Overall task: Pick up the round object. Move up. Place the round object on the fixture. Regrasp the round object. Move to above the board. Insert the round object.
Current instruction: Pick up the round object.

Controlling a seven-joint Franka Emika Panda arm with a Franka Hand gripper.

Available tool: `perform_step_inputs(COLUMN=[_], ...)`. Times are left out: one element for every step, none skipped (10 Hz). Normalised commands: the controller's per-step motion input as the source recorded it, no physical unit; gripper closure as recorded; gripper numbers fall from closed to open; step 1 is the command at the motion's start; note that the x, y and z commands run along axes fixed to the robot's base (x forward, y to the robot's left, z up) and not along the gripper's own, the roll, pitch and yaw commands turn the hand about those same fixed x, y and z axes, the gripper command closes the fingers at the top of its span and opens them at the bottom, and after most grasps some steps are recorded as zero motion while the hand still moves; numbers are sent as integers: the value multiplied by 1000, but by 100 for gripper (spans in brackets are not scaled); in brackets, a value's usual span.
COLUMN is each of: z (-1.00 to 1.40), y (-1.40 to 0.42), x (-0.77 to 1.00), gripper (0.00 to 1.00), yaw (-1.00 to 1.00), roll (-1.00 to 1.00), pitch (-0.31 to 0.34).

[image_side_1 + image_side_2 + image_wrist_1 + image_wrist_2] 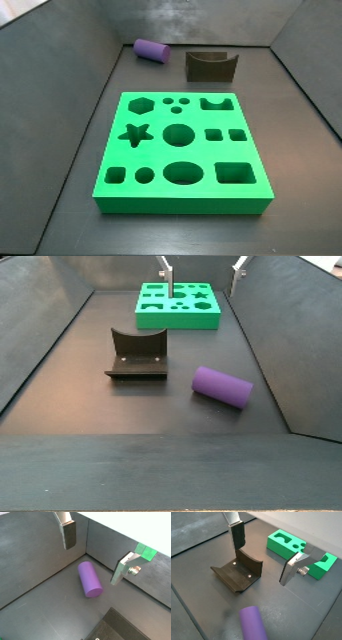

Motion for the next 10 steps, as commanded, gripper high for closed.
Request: perform_step_inputs(z=[-129,0,-480,-900,-877,-831,-811,-811,-820,-820], y=[74,-43,114,143,43,20,0,0,0,0], x=[-411,0,-943,-186,-140,-89,-60,-46,-46,-46], gripper=[0,0,0,0,0,0,0,0,0,0], yaw=[137,0,26,943,1000,1000,1000,1000,1000,1000], roll=[-123,16,-84,23,0,0,0,0,0,0], pitch=[-151,0,-284,-141,-107,-64,-37,-23,-23,-23])
